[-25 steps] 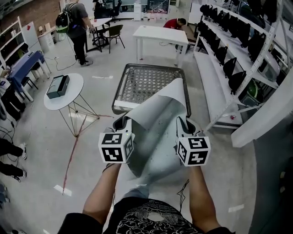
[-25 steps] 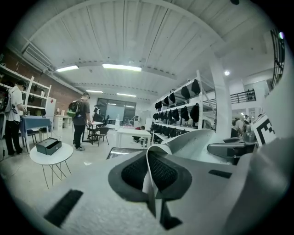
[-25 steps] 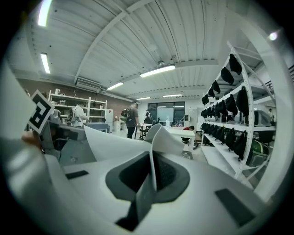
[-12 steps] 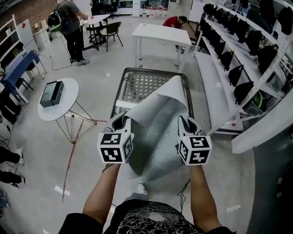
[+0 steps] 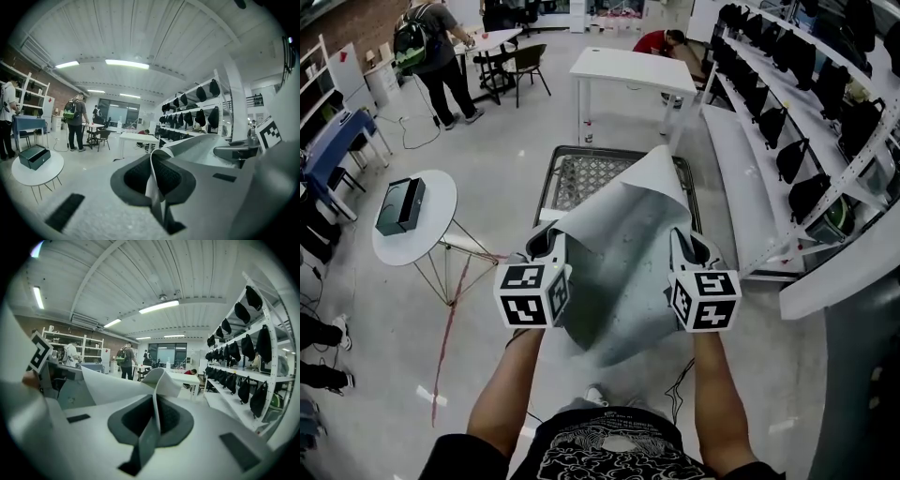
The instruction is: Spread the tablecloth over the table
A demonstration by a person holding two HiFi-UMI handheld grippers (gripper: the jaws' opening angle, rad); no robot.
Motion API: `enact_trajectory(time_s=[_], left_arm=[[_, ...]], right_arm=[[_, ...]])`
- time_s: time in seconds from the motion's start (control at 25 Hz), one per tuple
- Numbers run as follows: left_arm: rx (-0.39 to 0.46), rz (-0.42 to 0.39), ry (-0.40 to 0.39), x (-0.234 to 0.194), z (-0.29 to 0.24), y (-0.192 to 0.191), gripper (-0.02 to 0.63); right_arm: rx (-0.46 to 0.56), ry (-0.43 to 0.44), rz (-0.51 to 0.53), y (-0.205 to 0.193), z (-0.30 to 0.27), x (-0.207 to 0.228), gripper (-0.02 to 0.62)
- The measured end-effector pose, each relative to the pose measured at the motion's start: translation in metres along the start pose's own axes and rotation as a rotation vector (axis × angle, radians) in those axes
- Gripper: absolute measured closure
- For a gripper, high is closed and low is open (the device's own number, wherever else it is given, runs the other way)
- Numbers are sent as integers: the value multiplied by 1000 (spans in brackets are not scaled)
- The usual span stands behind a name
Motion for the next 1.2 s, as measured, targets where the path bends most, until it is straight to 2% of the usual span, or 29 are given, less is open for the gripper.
enact_trajectory(time_s=[0.52,1.2], left_arm=[[-13,-24,-1,-4,-77,4,599],[-65,-37,20,-23,-267,22,600]], right_arm=[[1,-6,-25,-7,-60,43,586],[-69,36,-55,-7,-223,140,584]])
Point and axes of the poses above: the fingertips, and each gripper's own axes: z backward along the fingers, x to its right, y out of its top, the point moved 2 cm from there along z, backward along the fingers, and after that the axes turned 2 degrees about z, right-handed, at the moved point
